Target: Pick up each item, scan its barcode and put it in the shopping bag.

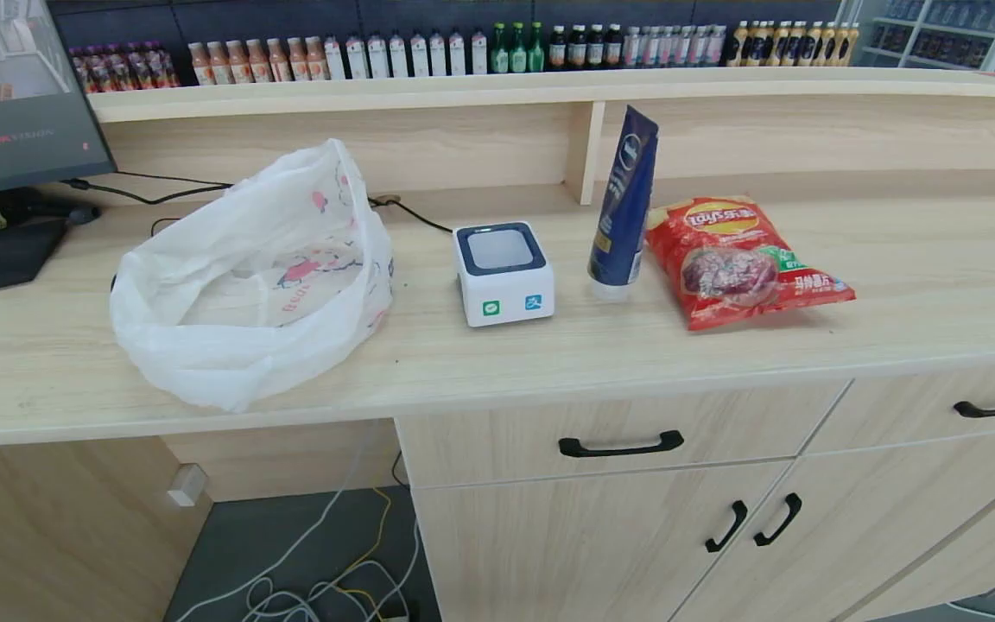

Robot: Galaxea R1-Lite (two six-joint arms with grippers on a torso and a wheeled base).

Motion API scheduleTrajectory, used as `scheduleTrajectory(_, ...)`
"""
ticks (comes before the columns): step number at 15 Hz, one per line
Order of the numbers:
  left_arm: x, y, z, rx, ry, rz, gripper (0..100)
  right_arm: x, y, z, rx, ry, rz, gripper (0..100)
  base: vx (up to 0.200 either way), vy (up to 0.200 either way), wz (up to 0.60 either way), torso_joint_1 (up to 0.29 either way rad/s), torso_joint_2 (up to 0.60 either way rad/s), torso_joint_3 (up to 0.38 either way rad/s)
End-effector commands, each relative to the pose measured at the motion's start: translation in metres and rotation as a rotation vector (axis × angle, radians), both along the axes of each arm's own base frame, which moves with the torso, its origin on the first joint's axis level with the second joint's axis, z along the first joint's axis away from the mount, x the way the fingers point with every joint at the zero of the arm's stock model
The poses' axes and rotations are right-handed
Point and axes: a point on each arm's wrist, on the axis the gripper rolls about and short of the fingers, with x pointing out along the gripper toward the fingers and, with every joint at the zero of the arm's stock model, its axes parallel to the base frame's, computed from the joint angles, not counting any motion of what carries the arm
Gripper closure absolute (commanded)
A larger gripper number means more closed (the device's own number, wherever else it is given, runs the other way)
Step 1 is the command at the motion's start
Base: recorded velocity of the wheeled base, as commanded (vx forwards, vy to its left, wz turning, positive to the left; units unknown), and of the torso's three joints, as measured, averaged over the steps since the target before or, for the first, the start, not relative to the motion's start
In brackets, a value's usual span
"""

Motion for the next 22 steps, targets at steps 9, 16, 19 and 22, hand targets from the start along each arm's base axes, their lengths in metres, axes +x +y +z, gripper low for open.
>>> scheduleTrajectory(9,0.000,0.000,0.000,0.000,0.000,0.000,0,0.127,0.028,0.051,-0.065,0.020,0.248,0,0.000,0.000,0.00,0.000,0.00,0.000)
scheduleTrajectory(16,0.000,0.000,0.000,0.000,0.000,0.000,0,0.184,0.065,0.068,-0.046,-0.065,0.365,0,0.000,0.000,0.00,0.000,0.00,0.000)
scheduleTrajectory(19,0.000,0.000,0.000,0.000,0.000,0.000,0,0.201,0.079,0.062,-0.037,-0.090,0.395,0,0.000,0.000,0.00,0.000,0.00,0.000)
scheduleTrajectory(22,0.000,0.000,0.000,0.000,0.000,0.000,0,0.215,0.088,0.062,-0.004,-0.113,0.410,0,0.000,0.000,0.00,0.000,0.00,0.000)
